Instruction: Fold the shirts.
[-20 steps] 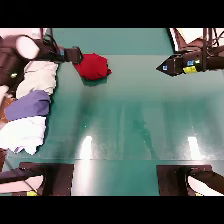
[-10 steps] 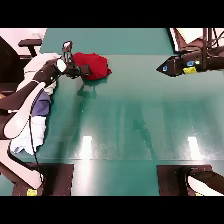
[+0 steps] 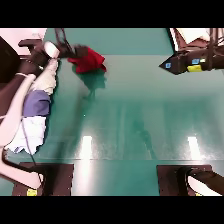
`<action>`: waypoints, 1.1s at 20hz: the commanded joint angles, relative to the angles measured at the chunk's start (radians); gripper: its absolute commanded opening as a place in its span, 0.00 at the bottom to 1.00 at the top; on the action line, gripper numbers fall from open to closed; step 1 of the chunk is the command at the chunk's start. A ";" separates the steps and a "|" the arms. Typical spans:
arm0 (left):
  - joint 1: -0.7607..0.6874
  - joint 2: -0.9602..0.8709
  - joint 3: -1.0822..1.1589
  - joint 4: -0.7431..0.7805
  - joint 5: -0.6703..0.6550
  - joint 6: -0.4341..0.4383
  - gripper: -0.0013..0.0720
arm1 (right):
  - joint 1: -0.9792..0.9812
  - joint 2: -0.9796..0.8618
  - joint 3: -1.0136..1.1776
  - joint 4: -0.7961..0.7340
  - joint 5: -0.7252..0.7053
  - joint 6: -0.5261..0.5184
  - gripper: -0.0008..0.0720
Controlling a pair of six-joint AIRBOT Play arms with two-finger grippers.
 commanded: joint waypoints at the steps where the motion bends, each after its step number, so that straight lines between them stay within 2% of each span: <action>1: -0.001 0.235 0.064 0.048 -0.064 0.089 0.05 | -0.038 0.047 0.059 -0.002 -0.020 0.000 0.04; 5: -0.014 0.517 0.064 0.058 -0.280 0.117 0.05 | -0.113 0.078 0.187 -0.002 0.001 0.000 0.04; 9: -0.163 0.572 0.048 0.068 -0.568 0.116 0.05 | -0.157 0.090 0.261 0.000 0.062 0.000 0.04; 11: -0.285 0.568 -0.039 0.068 -0.589 0.115 0.05 | -0.156 0.090 0.283 0.002 0.113 0.000 0.04; 13: -0.408 0.550 -0.161 0.025 -0.536 0.117 0.06 | -0.156 0.090 0.286 0.007 0.148 0.000 0.04; 14: -0.461 0.535 -0.218 -0.029 -0.480 0.119 0.22 | -0.156 0.090 0.285 0.008 0.169 0.000 0.04; 15: -0.509 0.519 -0.271 -0.089 -0.402 0.118 0.65 | -0.156 0.090 0.285 0.008 0.192 0.000 0.04; 16: -0.550 0.498 -0.312 -0.131 -0.317 0.119 0.80 | -0.156 0.090 0.285 0.008 0.214 0.000 0.04; 17: -0.570 0.474 -0.321 -0.131 -0.269 0.120 0.76 | -0.156 0.089 0.285 0.007 0.225 0.000 0.04; 19: -0.538 0.463 -0.298 -0.076 -0.257 0.117 0.76 | -0.156 0.090 0.285 0.008 0.238 0.000 0.04; 22: -0.330 0.477 -0.239 0.018 -0.375 0.079 0.76 | -0.156 0.090 0.285 0.008 0.253 0.000 0.04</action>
